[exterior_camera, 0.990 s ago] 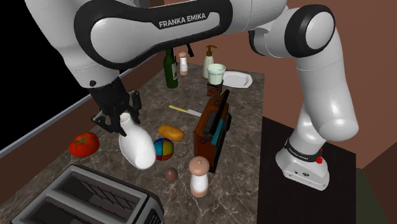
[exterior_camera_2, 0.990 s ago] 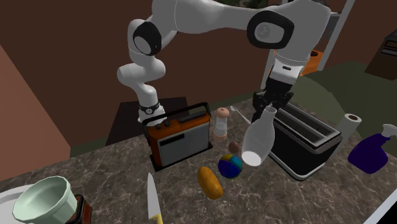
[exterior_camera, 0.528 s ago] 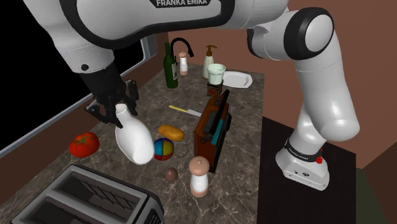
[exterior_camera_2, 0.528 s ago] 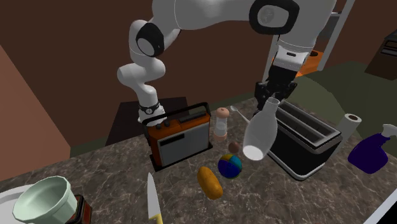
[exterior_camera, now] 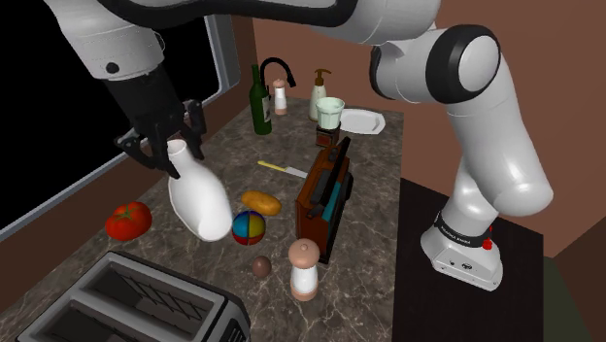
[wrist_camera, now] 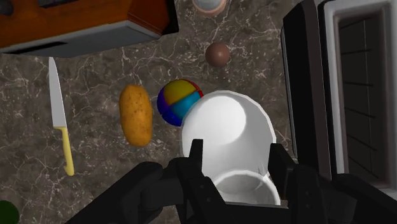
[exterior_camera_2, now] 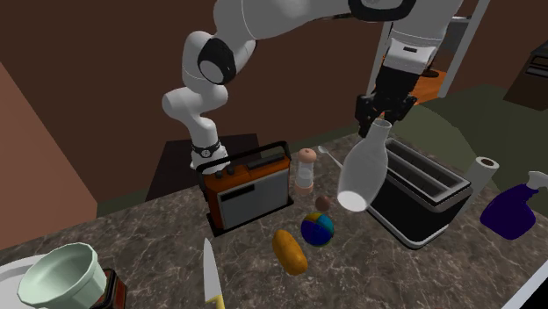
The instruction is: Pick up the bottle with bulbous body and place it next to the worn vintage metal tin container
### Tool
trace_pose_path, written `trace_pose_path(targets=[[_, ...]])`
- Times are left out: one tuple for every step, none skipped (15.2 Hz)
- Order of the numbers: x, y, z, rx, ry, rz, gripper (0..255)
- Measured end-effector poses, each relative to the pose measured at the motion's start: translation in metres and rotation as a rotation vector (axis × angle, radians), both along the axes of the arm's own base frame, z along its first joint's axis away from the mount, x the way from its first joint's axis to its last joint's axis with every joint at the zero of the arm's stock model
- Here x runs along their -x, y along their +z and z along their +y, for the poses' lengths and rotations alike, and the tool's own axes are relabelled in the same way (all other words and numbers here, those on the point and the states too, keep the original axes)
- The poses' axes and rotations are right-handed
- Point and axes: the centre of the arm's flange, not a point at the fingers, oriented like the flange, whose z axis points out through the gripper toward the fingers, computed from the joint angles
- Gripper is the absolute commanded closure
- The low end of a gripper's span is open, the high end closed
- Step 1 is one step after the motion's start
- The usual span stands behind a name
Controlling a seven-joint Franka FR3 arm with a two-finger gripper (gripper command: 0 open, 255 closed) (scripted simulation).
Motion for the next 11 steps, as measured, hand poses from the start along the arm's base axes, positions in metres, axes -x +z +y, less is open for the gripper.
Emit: trace_pose_path(targets=[[0.0, 0.006, 0.001, 0.0, 0.0, 0.0, 255], [0.0, 0.011, 0.001, 0.0, 0.0, 0.0, 255], [-0.001, 0.014, 0.0, 0.0, 0.0, 0.0, 255], [-0.001, 0.018, -0.005, 0.0, 0.0, 0.001, 255], [0.001, 0.02, -0.014, 0.001, 0.0, 0.002, 255], [0.003, 0.025, -0.024, -0.001, 0.001, 0.001, 255], [0.004, 0.031, -0.038, -0.001, 0.001, 0.001, 255], [0.005, 0.035, -0.053, -0.001, 0.001, 0.0, 255], [0.007, 0.036, -0.066, 0.0, 0.0, 0.0, 255], [0.009, 0.039, -0.075, 0.0, 0.0, 0.0, 255], [0.011, 0.042, -0.088, 0.0, 0.0, 0.0, 255]])
